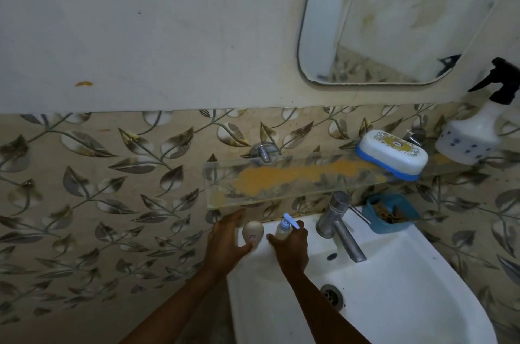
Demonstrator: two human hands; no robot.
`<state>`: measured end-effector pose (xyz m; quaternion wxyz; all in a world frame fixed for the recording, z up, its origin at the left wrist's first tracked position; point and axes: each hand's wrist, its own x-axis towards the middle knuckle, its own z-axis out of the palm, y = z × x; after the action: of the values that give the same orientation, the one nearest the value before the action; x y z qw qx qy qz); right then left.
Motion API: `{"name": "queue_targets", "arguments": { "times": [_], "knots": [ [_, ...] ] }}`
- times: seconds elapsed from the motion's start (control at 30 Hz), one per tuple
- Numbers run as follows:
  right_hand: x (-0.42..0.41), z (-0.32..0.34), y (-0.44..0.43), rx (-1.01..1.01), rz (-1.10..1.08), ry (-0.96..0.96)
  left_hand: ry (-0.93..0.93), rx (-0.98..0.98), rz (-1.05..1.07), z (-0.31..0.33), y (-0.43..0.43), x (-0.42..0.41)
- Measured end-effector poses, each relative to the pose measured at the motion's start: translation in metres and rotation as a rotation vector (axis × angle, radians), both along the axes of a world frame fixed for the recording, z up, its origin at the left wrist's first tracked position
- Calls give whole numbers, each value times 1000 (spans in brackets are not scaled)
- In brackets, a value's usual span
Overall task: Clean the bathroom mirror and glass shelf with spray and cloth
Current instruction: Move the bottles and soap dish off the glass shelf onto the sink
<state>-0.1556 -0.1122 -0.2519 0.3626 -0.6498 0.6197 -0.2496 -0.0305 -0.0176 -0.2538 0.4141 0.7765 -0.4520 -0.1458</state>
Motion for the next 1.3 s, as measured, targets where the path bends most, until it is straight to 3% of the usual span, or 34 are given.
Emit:
{"name": "queue_targets", "arguments": {
  "times": [0.2,0.33,0.43,0.5,0.6,0.67,0.73,0.87,0.93,1.13,1.3],
  "knots": [
    [-9,1,5,37,44,1,3,-12,2,6,-1,-8],
    [-43,17,17,23,53,-180,17,-20,19,5,-2,-6],
    [-81,73,16,-108,2,-354,32,-77,15,14,-6,-7],
    [-103,126,7,-311,-33,-380,-16,-116,3,21,-10,-8],
    [-132,196,-22,-664,-10,-297,-129,-105,-34,26,-18,-10],
    [-144,219,-56,-752,5,-83,-224,-66,-4,25,-23,-8],
    [-155,232,-88,-688,48,161,-278,-34,20,28,-25,-10],
    [-159,241,-121,-407,302,223,-305,-55,23,34,-26,-14],
    [-159,242,-125,-343,327,244,-311,-83,18,34,-25,-15],
    [-161,240,-125,-347,264,133,-307,-127,21,38,-22,-19],
    [-172,233,-70,-422,212,-163,-338,-108,29,40,-21,-16]
  ]
}}
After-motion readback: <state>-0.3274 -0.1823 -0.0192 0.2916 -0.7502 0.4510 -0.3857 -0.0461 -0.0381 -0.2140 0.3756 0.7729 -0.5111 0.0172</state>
